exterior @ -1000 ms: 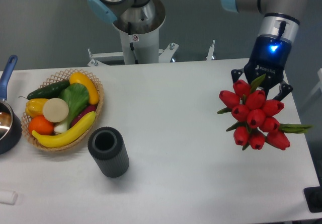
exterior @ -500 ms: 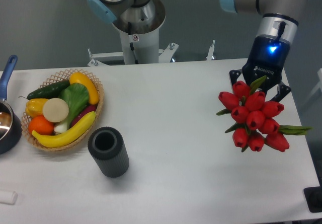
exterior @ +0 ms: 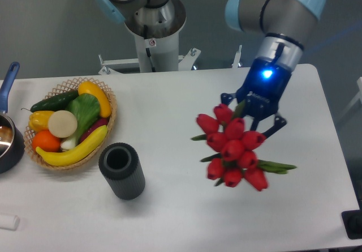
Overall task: Insert the flowers into the vase
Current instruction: 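Carry the red tulips over to above the black vase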
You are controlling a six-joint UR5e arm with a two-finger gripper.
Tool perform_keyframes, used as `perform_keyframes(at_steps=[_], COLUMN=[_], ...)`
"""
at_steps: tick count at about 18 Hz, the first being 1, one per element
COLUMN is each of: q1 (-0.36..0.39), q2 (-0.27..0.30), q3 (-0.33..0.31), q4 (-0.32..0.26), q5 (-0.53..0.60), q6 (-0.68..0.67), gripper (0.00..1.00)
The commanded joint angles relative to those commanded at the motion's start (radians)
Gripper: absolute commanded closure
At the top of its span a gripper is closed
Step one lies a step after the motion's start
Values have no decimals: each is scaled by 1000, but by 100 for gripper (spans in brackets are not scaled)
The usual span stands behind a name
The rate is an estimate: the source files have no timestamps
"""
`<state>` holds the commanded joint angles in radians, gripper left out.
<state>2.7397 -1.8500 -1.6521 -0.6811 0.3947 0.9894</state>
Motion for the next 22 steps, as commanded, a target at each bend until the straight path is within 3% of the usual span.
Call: perform_keyframes(at_steps=[4, 13, 22], q1=[-40, -147, -224], q2=[11, 72, 39], q3=[-23, -64, -103], q4=[0, -2, -2], q5=[-151, -250, -353], q6=[49, 68, 143], gripper=[72, 72, 72])
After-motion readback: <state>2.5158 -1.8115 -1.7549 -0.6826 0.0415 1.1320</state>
